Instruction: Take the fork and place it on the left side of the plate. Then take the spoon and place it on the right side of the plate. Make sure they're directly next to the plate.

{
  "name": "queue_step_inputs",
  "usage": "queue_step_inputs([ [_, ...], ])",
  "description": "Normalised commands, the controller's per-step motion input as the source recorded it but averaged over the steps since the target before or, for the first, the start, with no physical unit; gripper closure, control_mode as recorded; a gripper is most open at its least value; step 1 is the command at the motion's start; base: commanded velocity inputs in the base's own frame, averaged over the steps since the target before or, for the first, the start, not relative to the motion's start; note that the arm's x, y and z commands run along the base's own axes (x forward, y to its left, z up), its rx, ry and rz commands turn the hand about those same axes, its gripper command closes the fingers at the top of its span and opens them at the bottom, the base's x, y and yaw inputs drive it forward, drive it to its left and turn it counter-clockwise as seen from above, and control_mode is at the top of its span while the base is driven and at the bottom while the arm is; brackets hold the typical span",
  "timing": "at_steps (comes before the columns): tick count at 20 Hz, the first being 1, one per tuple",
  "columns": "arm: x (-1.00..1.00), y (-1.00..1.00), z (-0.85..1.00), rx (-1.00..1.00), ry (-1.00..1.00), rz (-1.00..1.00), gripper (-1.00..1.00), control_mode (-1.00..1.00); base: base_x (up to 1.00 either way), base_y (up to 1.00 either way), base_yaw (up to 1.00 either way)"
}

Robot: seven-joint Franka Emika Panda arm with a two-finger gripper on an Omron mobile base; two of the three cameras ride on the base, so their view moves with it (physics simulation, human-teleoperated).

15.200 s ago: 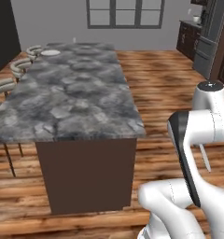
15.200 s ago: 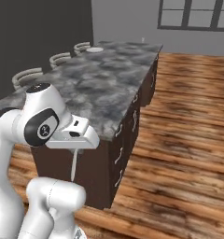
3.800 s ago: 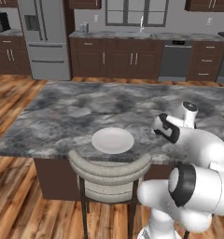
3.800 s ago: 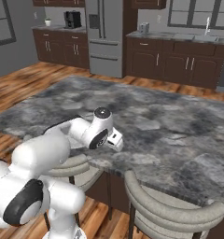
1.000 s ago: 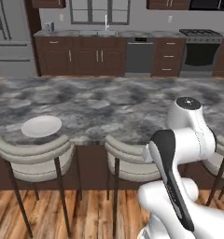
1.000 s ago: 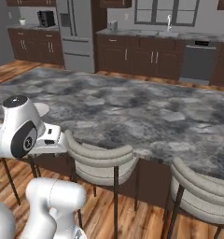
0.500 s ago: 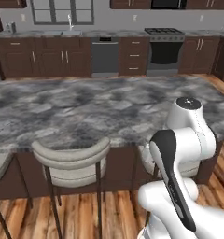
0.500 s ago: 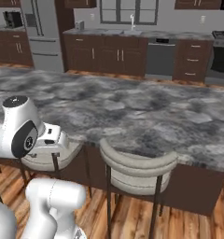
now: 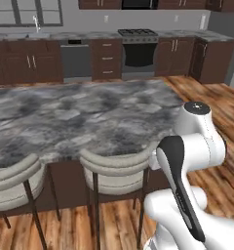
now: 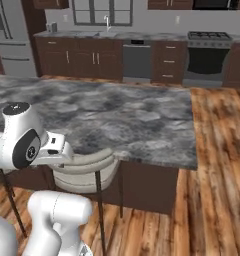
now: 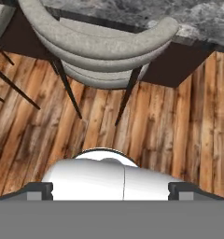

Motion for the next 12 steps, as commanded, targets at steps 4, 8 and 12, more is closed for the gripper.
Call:
queue_step_inputs([
  [4, 0.00, 0.00, 0.00, 0.00, 0.00, 0.00, -1.00, 1.00, 0.00, -1.00, -0.16],
  [8, 0.00, 0.00, 0.00, 0.00, 0.00, 0.00, -1.00, 1.00, 0.00, -1.00, -0.14],
  [12, 0.00, 0.00, 0.00, 0.00, 0.00, 0.00, -1.00, 1.00, 0.01, -1.00, -0.11],
])
